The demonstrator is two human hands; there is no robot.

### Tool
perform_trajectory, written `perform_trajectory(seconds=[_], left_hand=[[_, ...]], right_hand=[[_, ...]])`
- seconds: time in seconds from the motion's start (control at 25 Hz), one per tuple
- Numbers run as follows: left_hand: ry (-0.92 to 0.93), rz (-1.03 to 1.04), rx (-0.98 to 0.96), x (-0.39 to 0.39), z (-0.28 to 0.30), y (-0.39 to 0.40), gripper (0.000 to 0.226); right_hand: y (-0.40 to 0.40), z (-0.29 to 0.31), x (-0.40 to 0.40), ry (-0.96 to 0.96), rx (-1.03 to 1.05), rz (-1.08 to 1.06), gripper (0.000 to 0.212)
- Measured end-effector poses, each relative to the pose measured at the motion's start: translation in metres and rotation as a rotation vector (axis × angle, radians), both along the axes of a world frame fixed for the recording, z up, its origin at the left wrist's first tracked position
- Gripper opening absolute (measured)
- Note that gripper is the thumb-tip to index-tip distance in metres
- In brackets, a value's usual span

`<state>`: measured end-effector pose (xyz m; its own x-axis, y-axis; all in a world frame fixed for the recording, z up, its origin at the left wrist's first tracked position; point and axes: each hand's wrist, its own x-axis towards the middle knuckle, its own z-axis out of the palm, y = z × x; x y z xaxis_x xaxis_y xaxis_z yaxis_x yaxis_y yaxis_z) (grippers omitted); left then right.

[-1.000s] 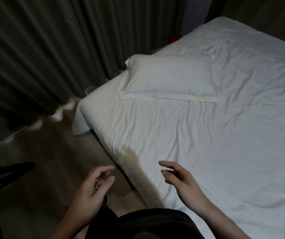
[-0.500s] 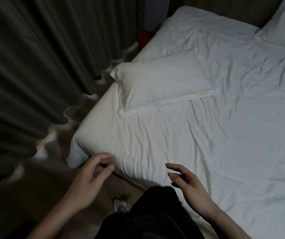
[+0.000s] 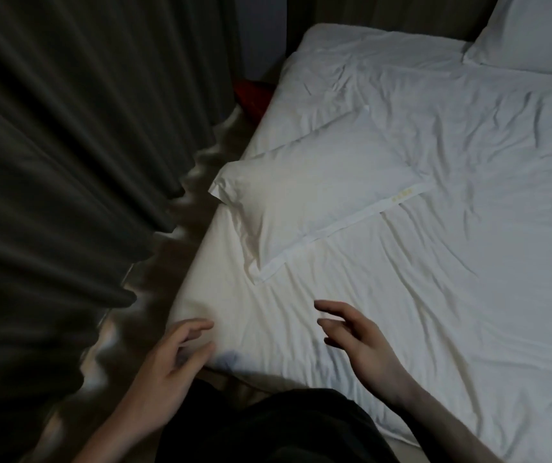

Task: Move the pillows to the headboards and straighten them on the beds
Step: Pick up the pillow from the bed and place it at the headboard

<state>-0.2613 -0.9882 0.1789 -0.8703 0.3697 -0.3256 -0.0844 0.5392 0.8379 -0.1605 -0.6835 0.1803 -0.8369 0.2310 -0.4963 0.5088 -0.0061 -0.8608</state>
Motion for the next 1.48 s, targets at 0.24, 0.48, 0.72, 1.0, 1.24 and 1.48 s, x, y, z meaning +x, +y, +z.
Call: perform_trajectory(seconds=[0.24,0.48,0.72,1.0,1.24,1.48], left_hand=[[-0.054,-0.076,0.026,-0.120,-0.014,-0.050,0.028],[-0.079,-0.308,-0.016,-0.226,-0.012,-0.111,0.028],[-0.013,-0.540,0.025,-0.288,0.010,-0.106,0.030],[-0.005,-0.626,0.001,-0.276,0.004,-0.107,0.033],[-0.022,-0.573,-0.096,-0.332,0.000,-0.133,0.023],[-0.063,-0.768,-0.067,-0.436,-0.026,-0.098,0.024]], right_hand=[[-0.063,-0.011,-0.069,-0.021,-0.049,-0.168,0.028],[-0.206,-0.033,-0.117,-0.124,-0.077,-0.270,0.029],[-0.278,-0.014,-0.117,-0.078,-0.023,-0.558,0.028],[-0.275,-0.021,-0.109,-0.027,-0.030,-0.679,0.027],[-0.267,-0.011,-0.154,0.052,-0.017,-0.728,0.027],[-0.294,-0.027,-0.258,0.035,-0.036,-0.868,0.027]])
